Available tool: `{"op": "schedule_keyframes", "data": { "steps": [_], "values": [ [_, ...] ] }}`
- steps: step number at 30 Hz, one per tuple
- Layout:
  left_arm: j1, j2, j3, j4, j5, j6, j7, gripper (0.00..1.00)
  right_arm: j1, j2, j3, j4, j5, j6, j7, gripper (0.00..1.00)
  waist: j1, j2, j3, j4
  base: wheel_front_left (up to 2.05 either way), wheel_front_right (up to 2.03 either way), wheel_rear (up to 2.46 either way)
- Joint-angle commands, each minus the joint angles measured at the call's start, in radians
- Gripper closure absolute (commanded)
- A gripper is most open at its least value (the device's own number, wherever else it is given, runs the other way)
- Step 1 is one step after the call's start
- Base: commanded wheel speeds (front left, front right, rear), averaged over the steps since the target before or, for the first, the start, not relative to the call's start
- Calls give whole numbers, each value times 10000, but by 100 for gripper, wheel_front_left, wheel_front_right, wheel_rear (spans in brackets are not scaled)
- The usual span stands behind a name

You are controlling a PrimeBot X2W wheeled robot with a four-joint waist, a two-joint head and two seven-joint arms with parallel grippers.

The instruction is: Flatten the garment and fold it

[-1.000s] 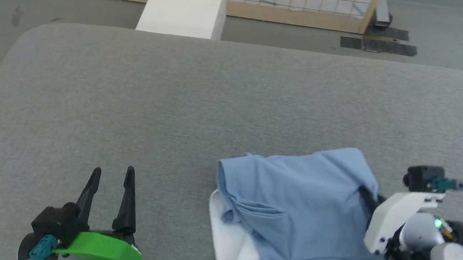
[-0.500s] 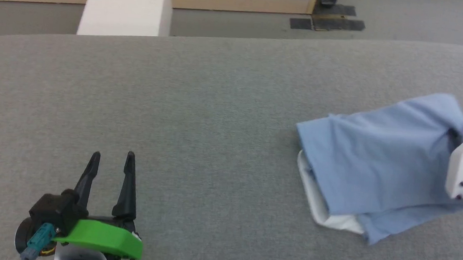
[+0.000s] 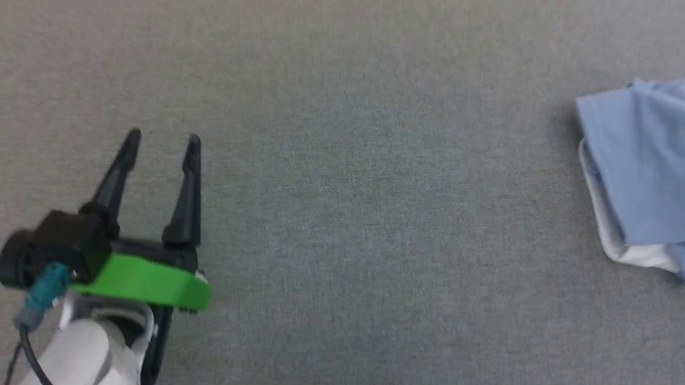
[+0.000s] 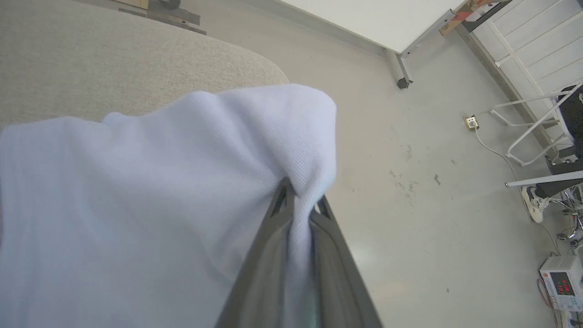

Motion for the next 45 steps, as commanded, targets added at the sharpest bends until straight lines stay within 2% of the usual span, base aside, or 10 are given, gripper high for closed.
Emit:
{"op": "schedule_keyframes", "data": {
  "steps": [1, 8, 18, 19, 20, 27, 33, 37, 45],
  "values": [
    [-348, 119, 54, -166, 126, 70, 36, 0, -278, -142, -105, 84, -122, -15, -174, 100, -1, -1, 1290, -326, 0, 0, 0],
    [-978, 192, 282, -883, 343, 136, -284, 0, -772, -487, -513, 802, -686, -15, -1034, 100, -1, -1, 2368, -348, 0, 0, 0],
    [-1333, 209, 476, -1160, 705, 331, -668, 0, -1094, -234, -1076, 1924, -1382, -15, -1756, 100, -1, -1, 2990, -289, 0, 0, 0],
    [-1356, 200, 494, -1160, 744, 372, -687, 0, -1140, -213, -1144, 1969, -1448, -15, -1826, 67, -1, -1, 3012, -285, 0, 0, 0],
    [-1392, 175, 547, -1169, 830, 462, -740, 0, -1180, -188, -1188, 2024, -1534, -15, -1902, 0, -1, -1, 3028, -276, 0, 0, 0],
    [-1281, 21, 575, -881, 797, 537, -883, 0, -1348, -16, -1252, 2358, -1872, -15, -2038, 0, -1, -1, 2645, -234, 0, 0, 0],
    [-793, -288, 552, -266, 412, 408, -1011, 0, -1147, 503, -1697, 2311, -1754, -15, -2348, 0, -1, -1, 1398, -12, 0, 0, 0],
    [-296, -468, 709, 17, 152, 371, -1069, 0, -667, 1416, -2058, 1927, -1369, -15, -2828, 0, -1, -1, 601, 130, 0, 0, 0],
    [923, -689, 1064, 337, -261, 243, -1112, 0, 1003, 3374, -1635, 259, -464, -15, -3934, 0, -1, -1, -1005, 385, 0, 0, 0]
  ]
}}
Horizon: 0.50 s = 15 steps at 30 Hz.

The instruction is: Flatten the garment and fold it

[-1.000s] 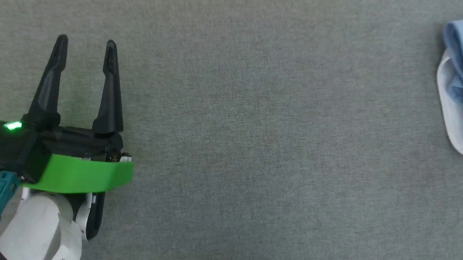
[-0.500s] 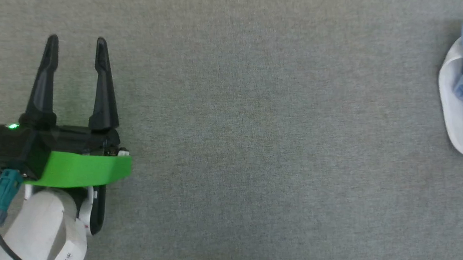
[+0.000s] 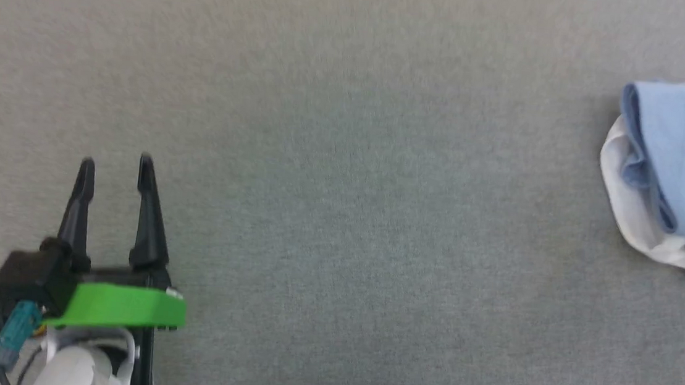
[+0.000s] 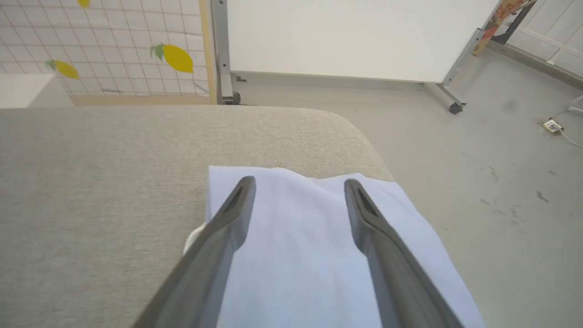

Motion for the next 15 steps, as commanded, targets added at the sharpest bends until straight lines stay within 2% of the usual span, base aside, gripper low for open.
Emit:
{"op": "schedule_keyframes", "data": {
  "steps": [1, 5, 9, 15],
  "values": [
    [270, -94, 52, 34, -136, -53, -52, 0, 396, 372, 15, -305, 264, -17, -211, 0, 1, 0, -1204, 338, 0, 0, 0],
    [786, -202, 31, 119, -225, -127, -56, 0, 1631, 1288, 173, -1433, 339, -17, -857, 0, 1, 0, -1744, 597, 0, 0, 0],
    [1238, -276, -38, 185, -291, -218, -58, 0, 2933, 1896, 330, -2459, 206, -17, -1453, 0, 1, 0, -2179, 865, 0, 0, 0],
    [1949, -303, -464, 650, -374, -539, -38, 0, 5033, 2264, 647, -3370, -475, -17, -2123, 0, 1, 0, -2770, 1289, 0, 0, 0]
  ]
}}
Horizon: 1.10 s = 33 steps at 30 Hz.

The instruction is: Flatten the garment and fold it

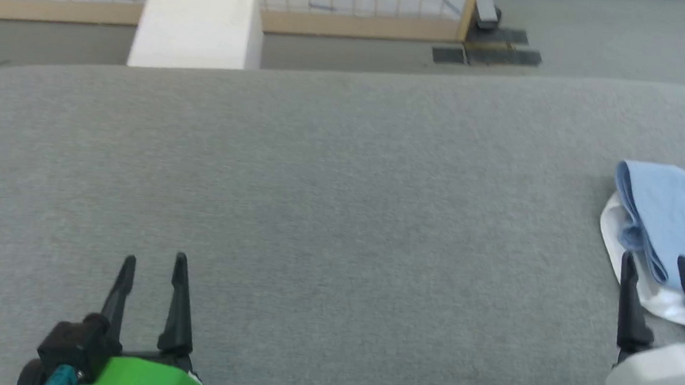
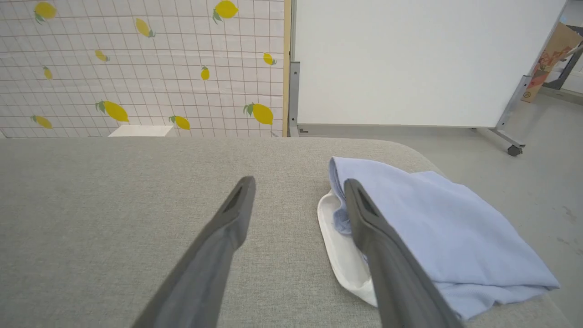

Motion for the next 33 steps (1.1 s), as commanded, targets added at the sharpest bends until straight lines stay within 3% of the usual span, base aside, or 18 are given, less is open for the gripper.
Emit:
{"op": "schedule_keyframes", "data": {
  "steps": [1, 19, 20, 33],
  "values": [
    [159, -21, -42, 72, -32, -96, -29, 0, 209, 22, 97, -148, -105, -15, -146, 0, 1, 0, -409, 425, 0, 0, 0],
    [514, -639, -142, 1245, 178, -1120, -50, 0, 1441, 32, 890, 460, 319, -15, -867, 0, 1, 0, -927, 867, 0, 0, 0],
    [380, -615, -150, 1229, 92, -1074, 0, 100, 1308, 19, 878, 451, 264, 2, -776, 100, 1, 0, -907, 865, 0, 0, 0],
    [292, -704, -18, 1241, 337, -1144, 147, 100, 1223, 18, 929, 471, 231, 1, -723, 100, 1, 0, -924, 848, 0, 0, 0]
  ]
}}
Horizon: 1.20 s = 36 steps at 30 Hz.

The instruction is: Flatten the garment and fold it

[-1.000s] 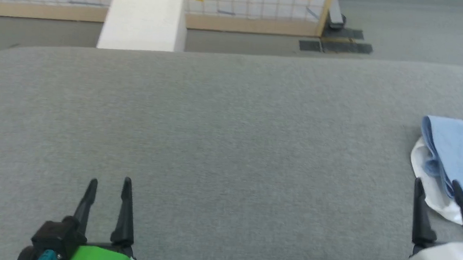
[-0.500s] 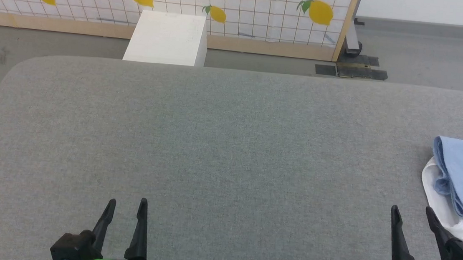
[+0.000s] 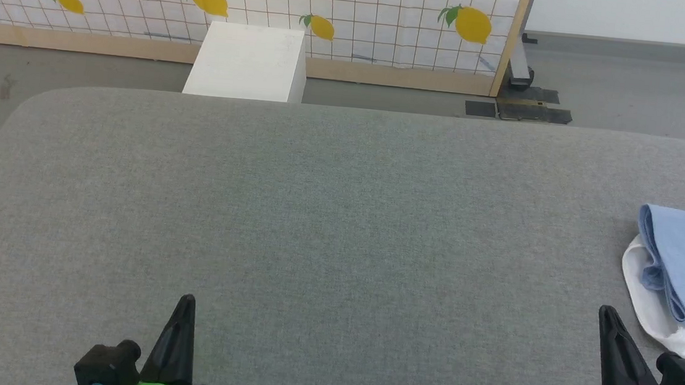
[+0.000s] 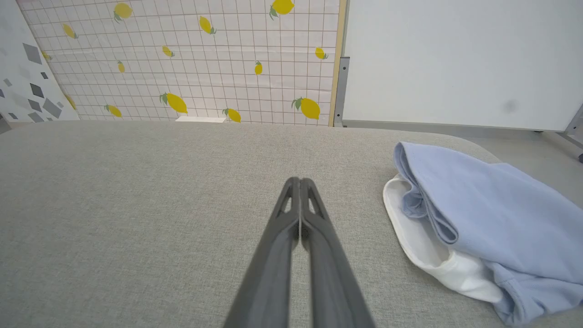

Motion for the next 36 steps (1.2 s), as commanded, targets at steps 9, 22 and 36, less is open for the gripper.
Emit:
{"op": "schedule_keyframes", "data": {
  "steps": [9, 22, 36],
  "values": [
    [-186, -200, 272, 22, 523, -174, 227, 100, -181, 2, 136, 45, -65, -2, 74, 100, 1, 0, -12, -24, 0, 0, 0],
    [-341, -376, 551, 41, 987, -321, 491, 100, -333, 4, 271, 83, -122, -4, 137, 100, 1, 0, -29, -57, 0, 0, 0],
    [-507, -565, 850, 61, 1484, -477, 774, 100, -496, 6, 414, 123, -183, -6, 203, 100, 1, 0, -48, -92, 0, 0, 0]
  ]
}}
